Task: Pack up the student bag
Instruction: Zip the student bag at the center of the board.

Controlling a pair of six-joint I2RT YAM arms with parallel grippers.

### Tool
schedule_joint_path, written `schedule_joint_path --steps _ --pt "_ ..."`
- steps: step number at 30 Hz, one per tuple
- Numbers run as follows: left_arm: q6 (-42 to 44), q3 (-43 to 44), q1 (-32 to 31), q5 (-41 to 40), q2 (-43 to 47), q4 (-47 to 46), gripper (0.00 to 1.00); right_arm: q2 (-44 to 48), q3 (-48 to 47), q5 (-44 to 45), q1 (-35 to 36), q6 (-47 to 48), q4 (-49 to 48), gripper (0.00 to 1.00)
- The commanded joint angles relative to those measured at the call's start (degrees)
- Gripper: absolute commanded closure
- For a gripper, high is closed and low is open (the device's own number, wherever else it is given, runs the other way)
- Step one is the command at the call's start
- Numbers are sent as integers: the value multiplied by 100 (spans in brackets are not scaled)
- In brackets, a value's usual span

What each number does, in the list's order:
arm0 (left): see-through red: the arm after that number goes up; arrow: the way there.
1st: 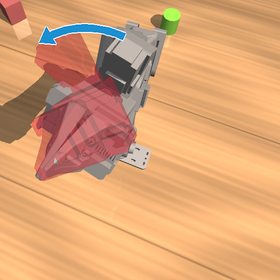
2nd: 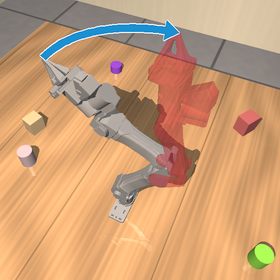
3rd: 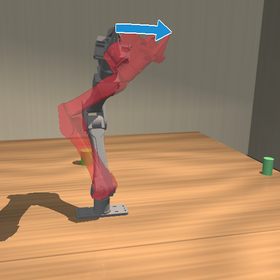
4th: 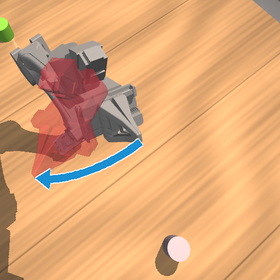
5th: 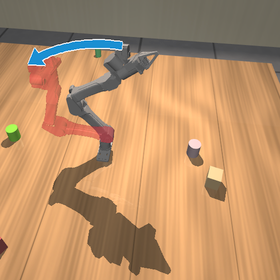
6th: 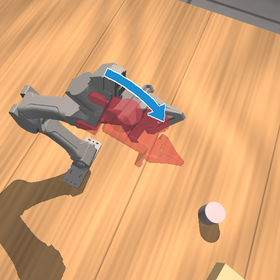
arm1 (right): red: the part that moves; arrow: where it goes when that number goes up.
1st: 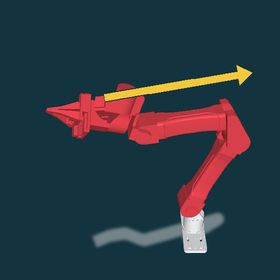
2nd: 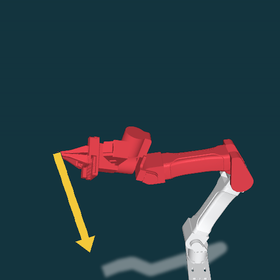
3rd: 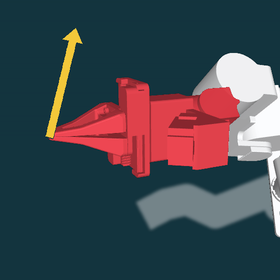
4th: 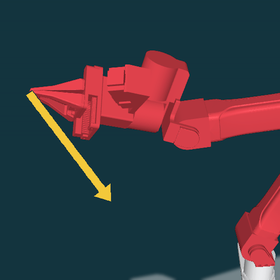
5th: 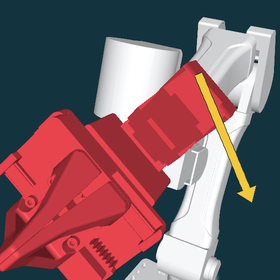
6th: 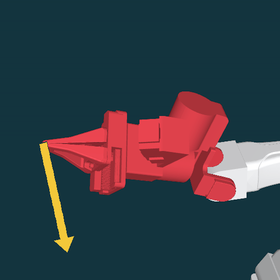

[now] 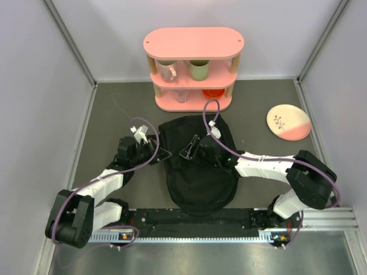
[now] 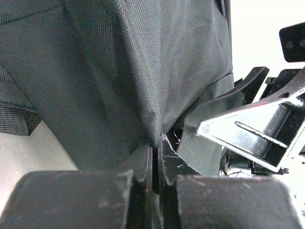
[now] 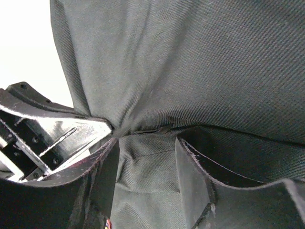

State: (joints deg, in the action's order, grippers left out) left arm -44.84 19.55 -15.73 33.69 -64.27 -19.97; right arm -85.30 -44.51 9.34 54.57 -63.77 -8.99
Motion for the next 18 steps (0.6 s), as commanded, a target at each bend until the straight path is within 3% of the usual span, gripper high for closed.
schedule_joint_path --steps 1,5,8,10,12,18 --pt "125 -153 -10 261 257 -359 100 -215 -110 -29 -95 -171 -673 53" --pt "133 -206 -18 287 310 -350 100 -294 -286 76 -130 -180 -446 69" --pt "160 -206 -18 296 336 -324 100 -347 -304 68 -139 -189 -472 75" --pt "160 -197 -18 331 327 -332 100 -426 -347 41 -165 -215 -402 74" --pt "160 -180 -18 375 327 -333 100 -488 -365 -37 -201 -259 -410 60" --pt "230 -224 -18 357 424 -245 100 -409 -242 15 -236 -496 -647 54"
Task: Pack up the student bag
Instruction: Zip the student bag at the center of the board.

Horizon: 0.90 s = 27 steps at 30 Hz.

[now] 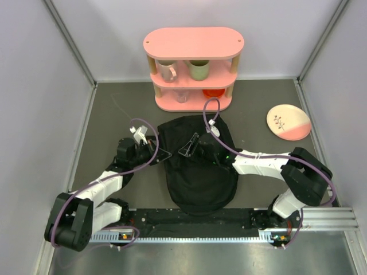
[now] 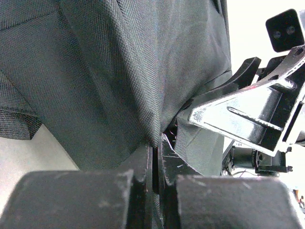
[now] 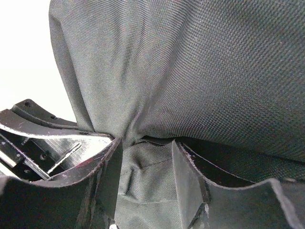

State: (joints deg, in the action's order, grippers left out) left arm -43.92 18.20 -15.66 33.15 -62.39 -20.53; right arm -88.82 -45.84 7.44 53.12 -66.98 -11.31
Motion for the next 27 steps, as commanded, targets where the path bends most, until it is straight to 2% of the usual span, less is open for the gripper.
schedule_joint_path --steps 1,6,8,11,16,21,27 --pt "130 -97 -25 403 271 -188 100 -66 -126 257 -100 -218 -381 54" --pt "121 -132 -16 421 350 -170 100 -311 -398 354 -136 -500 -3 59" --pt "129 -132 -25 429 368 -161 100 -417 -373 372 -144 -640 -142 67" --pt "147 -132 -25 456 359 -153 100 -505 -311 319 -136 -720 -345 74" --pt "165 -141 -25 456 377 -100 100 -479 -320 310 -136 -658 -381 100" --pt "208 -123 -25 351 421 23 100 -181 -101 389 -118 -474 -416 100" --pt "340 -27 -25 236 403 251 100 602 190 758 -57 -96 -249 100"
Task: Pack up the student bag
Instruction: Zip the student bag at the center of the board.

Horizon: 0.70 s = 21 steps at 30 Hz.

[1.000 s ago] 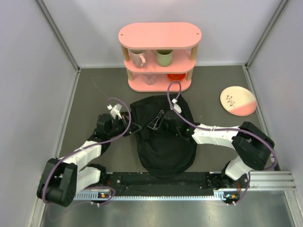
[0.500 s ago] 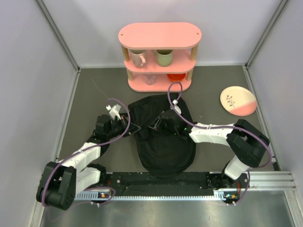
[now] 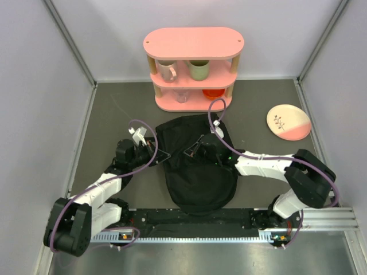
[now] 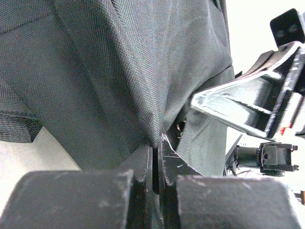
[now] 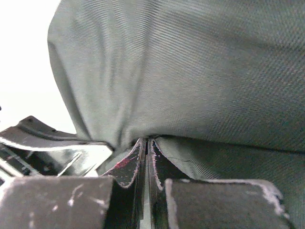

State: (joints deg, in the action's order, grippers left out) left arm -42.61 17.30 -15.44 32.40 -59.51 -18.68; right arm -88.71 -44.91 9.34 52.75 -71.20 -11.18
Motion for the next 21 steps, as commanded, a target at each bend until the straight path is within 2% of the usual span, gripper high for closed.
schedule_joint_path --steps 1,11,21 --pt "227 98 -47 328 115 75 100 696 122 586 -11 378 -262 100" --pt "429 168 -38 284 176 356 100 978 -79 1033 -11 870 115 100" --pt "534 221 -47 302 246 470 100 627 -695 1184 -46 1688 537 100"
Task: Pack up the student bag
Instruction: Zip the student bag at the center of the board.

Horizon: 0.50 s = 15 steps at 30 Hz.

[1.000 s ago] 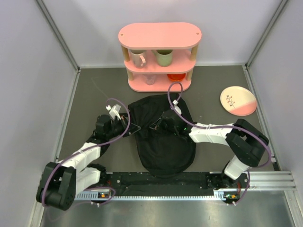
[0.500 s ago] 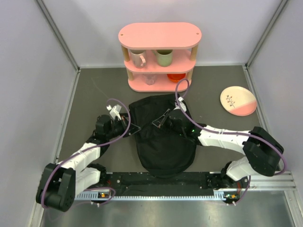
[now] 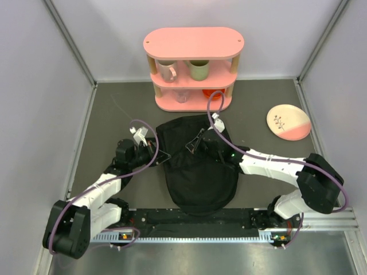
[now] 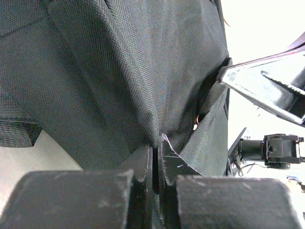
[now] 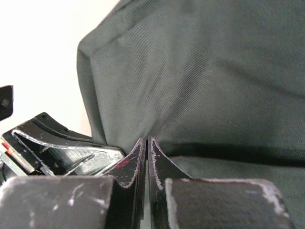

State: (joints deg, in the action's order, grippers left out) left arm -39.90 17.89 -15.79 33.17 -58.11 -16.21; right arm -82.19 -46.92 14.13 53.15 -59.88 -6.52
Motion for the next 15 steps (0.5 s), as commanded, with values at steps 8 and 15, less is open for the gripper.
schedule_joint_path --steps 8,15 --pt "457 153 -3 129 309 540 100 -306 -880 521 -190 749 309 100" --pt "422 171 -12 216 309 531 100 -842 -1408 -427 -217 1101 398 100"
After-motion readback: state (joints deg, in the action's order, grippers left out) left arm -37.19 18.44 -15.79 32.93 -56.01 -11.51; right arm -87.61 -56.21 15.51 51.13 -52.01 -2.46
